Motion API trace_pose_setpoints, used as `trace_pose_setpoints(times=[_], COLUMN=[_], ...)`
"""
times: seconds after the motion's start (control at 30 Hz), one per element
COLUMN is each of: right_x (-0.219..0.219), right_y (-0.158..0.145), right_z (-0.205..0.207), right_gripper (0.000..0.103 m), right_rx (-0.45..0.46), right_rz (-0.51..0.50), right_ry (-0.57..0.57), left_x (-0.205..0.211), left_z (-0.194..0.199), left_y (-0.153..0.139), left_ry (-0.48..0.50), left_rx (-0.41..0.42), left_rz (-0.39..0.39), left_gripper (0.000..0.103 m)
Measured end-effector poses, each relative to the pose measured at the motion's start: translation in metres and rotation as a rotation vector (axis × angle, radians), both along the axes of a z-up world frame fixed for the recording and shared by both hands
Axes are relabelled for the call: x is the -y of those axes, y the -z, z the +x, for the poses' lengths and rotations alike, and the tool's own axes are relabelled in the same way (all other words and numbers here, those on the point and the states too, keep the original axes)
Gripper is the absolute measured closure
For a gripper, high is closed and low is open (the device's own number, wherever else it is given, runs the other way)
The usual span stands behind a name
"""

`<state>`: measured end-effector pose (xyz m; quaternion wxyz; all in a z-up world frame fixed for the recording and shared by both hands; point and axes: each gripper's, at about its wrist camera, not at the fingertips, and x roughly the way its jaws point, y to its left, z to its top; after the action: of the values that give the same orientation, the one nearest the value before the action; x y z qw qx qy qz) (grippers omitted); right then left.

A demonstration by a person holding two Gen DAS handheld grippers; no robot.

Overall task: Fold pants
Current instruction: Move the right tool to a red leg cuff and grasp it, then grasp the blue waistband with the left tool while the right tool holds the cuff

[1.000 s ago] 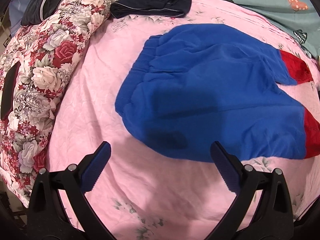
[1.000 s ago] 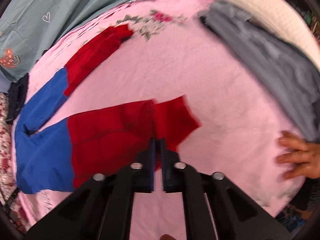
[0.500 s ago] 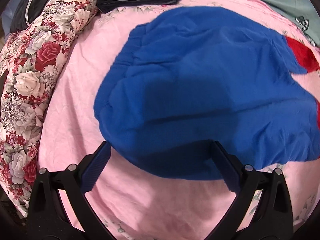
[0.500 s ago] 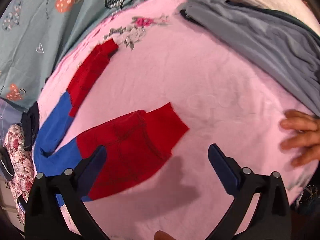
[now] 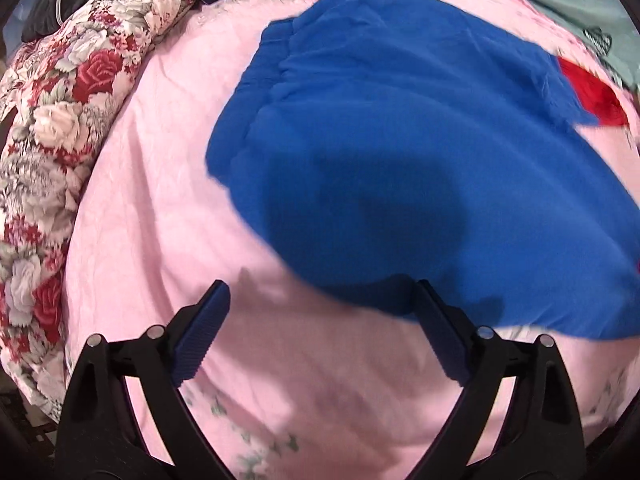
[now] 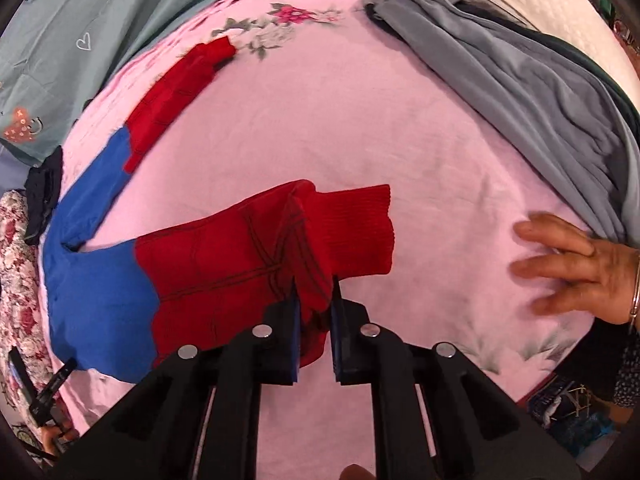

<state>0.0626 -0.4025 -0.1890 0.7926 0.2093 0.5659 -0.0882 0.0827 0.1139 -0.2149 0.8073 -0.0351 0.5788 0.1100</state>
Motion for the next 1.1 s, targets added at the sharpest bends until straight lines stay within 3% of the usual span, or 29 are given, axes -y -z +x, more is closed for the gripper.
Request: trace_pose_setpoints(times=[0.07,0.13,0.17,0.2,0.33,0.5,0.57,0.67,0.8,0.87,0.93,0.97,1.1], right_x=[-0.003,-0.002,0.002,0.007,0.006,-0.014,-0.018,-0.017,-0.013,-0.016,-0.022,-0.022,0.002], right_y=[0.023,0.012,0.002,-0.016,-0.07,-0.095,-0.086,-0.055,0.002,0.013,0.007,0.005,-0.022], right_z=[0.004,0.003,0.0,-0.005,0.007,0.096,0.151,0.227,0.287,0.3,0.31,0.316,0.297], right_gripper=[0.077,0.065,0.052,0.049,0.048,0.046,0.043,0.042,0.042,0.041,0.073,0.084,0.087], right_rx=[-0.081,-0.103,-0.108,-0.07,0.066,0.219,0.234,0.185,0.067,0.08,0.123,0.127,0.228], right_rz=[-0.014,-0.035,-0.05,-0.056,-0.078,0.029,0.078,0.114,0.253,0.249,0.172,0.156,0.017], right_ry=[-0.03,-0.002,0.032,0.074,0.08,0.034,0.045,0.063,0.095,0.103,0.037,0.021,0.056], left_x=[-0.001,-0.009,-0.015,-0.017,-0.046,-0.079,-0.076,-0.069,-0.077,-0.076,-0.072,-0.07,-0.07], left_z=[-0.007,-0.008,-0.011,-0.013,0.008,0.092,0.116,0.149,0.169,0.169,0.17,0.171,0.173], left_y=[0.007,-0.005,-0.023,-0.035,-0.082,-0.077,-0.071,-0.048,-0.023,-0.014,-0.004,-0.002,0.001], left_ry=[0.006,0.002,0.005,0.008,0.051,0.02,0.021,-0.018,-0.105,-0.14,-0.143,-0.14,-0.154], left_rx=[-0.008,-0.016,0.036,0.072,0.197,0.218,0.219,0.194,0.137,0.114,0.094,0.095,0.102], left_rz=[0.001,0.004,0.017,0.023,0.062,0.02,0.021,0.047,0.045,0.028,0.037,0.046,0.048], left_gripper=[0.008,0.011,0.011,0.009,0.009,0.009,0.009,0.009,0.009,0.009,0.009,0.009,0.004])
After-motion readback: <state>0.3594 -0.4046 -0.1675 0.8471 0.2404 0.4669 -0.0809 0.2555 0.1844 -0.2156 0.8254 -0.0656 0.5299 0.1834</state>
